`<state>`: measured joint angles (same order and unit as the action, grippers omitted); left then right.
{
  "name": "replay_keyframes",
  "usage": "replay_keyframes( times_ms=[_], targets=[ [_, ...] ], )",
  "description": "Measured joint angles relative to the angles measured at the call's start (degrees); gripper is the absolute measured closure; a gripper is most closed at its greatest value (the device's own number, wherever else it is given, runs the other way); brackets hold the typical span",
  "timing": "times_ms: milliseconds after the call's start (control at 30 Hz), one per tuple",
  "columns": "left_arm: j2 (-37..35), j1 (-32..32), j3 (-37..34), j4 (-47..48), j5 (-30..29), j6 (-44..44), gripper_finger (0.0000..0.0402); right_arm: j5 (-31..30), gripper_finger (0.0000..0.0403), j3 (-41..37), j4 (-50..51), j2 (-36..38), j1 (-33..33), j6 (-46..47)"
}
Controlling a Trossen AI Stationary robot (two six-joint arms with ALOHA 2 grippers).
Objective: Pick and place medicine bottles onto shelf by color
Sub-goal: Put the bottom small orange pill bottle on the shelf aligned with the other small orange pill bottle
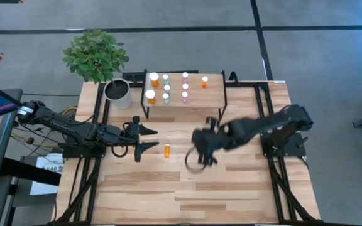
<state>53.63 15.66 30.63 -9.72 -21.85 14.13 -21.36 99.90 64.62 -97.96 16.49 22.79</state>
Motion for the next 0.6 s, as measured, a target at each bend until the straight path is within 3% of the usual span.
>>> replay_keyframes(
  times_ms=[267, 433, 600],
  targets=[
    [0.0, 0.0, 0.0, -0.09, 0.0, -0.13, 0.019, -1.07, 0.026, 0.02, -0.62, 7.21, -18.03, -5.47],
    [0.0, 0.0, 0.0, -0.1, 0.01, -0.14, 0.019, 3.59, 0.0263, -0.11, -0.29, 6.58, -29.31, -7.34],
    [0.0, 0.0, 0.0, -0.19, 0.02, -0.91, 0.019, 6.75, 0.0258, -0.55, -0.14, 4.07, -35.95, -9.18]
  ],
)
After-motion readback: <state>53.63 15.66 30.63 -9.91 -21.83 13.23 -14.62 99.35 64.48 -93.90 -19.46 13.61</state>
